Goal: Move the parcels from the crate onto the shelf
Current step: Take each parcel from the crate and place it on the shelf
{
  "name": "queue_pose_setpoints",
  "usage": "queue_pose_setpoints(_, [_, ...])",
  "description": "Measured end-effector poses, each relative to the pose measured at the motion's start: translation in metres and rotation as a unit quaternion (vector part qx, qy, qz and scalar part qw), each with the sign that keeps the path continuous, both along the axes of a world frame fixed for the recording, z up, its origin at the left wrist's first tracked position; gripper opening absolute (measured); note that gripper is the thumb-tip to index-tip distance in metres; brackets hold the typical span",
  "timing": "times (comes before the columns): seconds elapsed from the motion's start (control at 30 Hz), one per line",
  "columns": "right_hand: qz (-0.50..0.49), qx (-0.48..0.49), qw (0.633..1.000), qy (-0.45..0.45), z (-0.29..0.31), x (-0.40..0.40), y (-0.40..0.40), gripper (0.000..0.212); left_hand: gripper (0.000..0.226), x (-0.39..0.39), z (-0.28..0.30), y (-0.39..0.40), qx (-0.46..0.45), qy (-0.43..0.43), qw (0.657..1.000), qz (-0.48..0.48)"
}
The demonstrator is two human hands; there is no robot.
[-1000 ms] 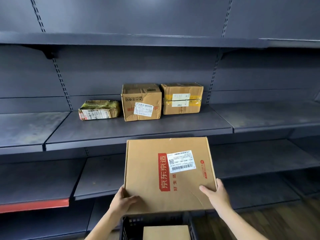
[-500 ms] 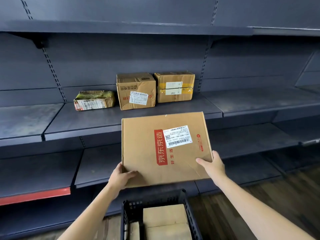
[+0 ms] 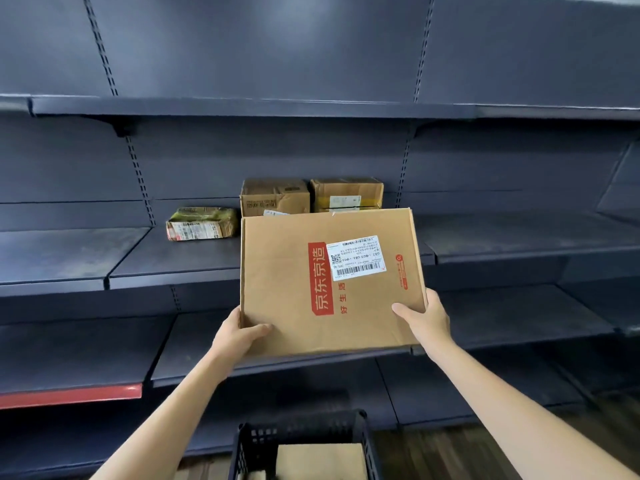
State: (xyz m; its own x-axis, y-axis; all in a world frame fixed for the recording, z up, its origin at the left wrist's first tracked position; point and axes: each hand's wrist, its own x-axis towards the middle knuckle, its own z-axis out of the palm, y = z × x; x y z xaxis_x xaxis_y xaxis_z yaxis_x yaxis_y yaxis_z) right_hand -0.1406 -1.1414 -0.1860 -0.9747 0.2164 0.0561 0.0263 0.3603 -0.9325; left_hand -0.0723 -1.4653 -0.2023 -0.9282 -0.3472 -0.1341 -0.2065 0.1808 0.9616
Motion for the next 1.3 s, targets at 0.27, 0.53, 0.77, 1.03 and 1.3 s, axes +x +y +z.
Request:
queue_pose_setpoints(0.27, [0.0,-0.023,0.998,0.057,0.046,-0.001,0.01,0.046,0.05,-0.002,0.056,0.011,-0.029,0.057,0.998,0.013])
queue_pose_setpoints(0.53, [-0.012,-0.037,0.995,0.093,0.07,0.0,-0.008,0.048,0.051,-0.004,0.087,-0.003,-0.037,0.1,0.994,0.005])
queue_pose_setpoints(0.77, [-0.018,-0.035,0.993,0.111,0.081,-0.01,-0.012,0.05,0.051,-0.017,0.102,-0.008,-0.025,0.128,0.991,-0.006])
queue_pose_setpoints(1.03, [-0.022,-0.033,0.993,0.111,0.074,-0.022,-0.007,0.047,0.048,-0.03,0.09,-0.004,-0.026,0.115,0.993,-0.013])
queue_pose_setpoints(1.3, [-0.024,-0.034,0.995,0.091,0.057,-0.028,-0.005,0.042,0.056,-0.042,0.074,-0.001,-0.03,0.089,0.996,-0.011])
